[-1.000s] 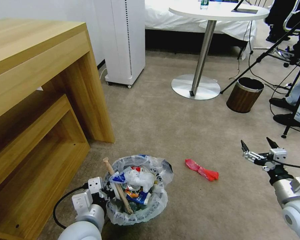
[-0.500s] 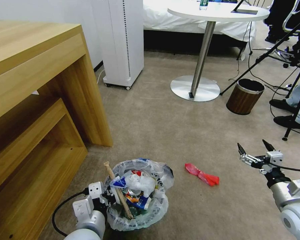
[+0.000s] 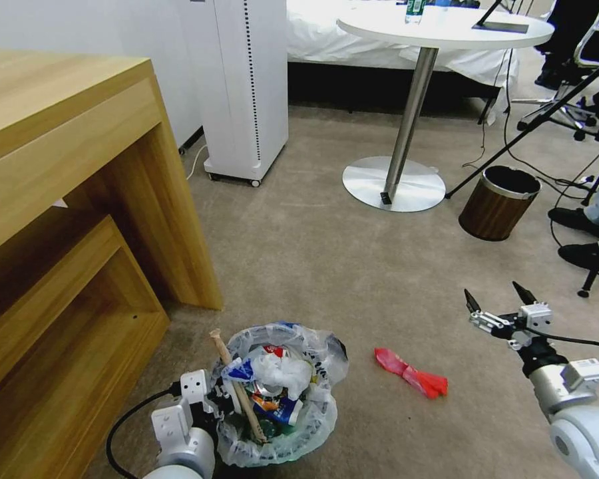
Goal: Pick up the trash bin and place the garbage on the floor into it.
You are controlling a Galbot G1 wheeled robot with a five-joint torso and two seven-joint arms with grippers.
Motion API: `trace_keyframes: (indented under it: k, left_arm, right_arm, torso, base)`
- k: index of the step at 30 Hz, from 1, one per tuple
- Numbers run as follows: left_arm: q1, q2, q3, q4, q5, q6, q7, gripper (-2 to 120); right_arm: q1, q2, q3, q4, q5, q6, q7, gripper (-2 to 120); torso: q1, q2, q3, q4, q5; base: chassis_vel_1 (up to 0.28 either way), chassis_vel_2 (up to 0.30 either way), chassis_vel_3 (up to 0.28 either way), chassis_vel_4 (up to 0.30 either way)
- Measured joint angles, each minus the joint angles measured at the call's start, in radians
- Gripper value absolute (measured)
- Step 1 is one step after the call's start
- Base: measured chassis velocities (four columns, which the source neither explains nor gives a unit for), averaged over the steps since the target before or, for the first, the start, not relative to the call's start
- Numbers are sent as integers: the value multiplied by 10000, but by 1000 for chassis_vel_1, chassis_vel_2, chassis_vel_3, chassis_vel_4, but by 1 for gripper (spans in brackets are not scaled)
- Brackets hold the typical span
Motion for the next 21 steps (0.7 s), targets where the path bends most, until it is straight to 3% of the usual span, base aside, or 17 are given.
trace_keyframes:
  k: [15,18,21]
  left_arm:
    - [202,-205,36,17,371,-72,172,0]
    - [228,-229,38,18,373,-79,179,0]
    - [318,-323,69,18,472,-79,200,0]
  right_arm:
    - [47,-77,-108,-257,-553,474,179,100]
    - [60,-207,-133,-542,-907,346,231,100]
    - [447,-510,-466,-1637,-1240,-258,-225,100]
  torso:
    - [-2,0,-2,0,1]
    - [-2,1,-3,-1,-1]
    - [-3,1,-3,-1,-4]
  base:
    - [0,0,0,0]
    - [0,0,0,0]
    - [0,0,0,0]
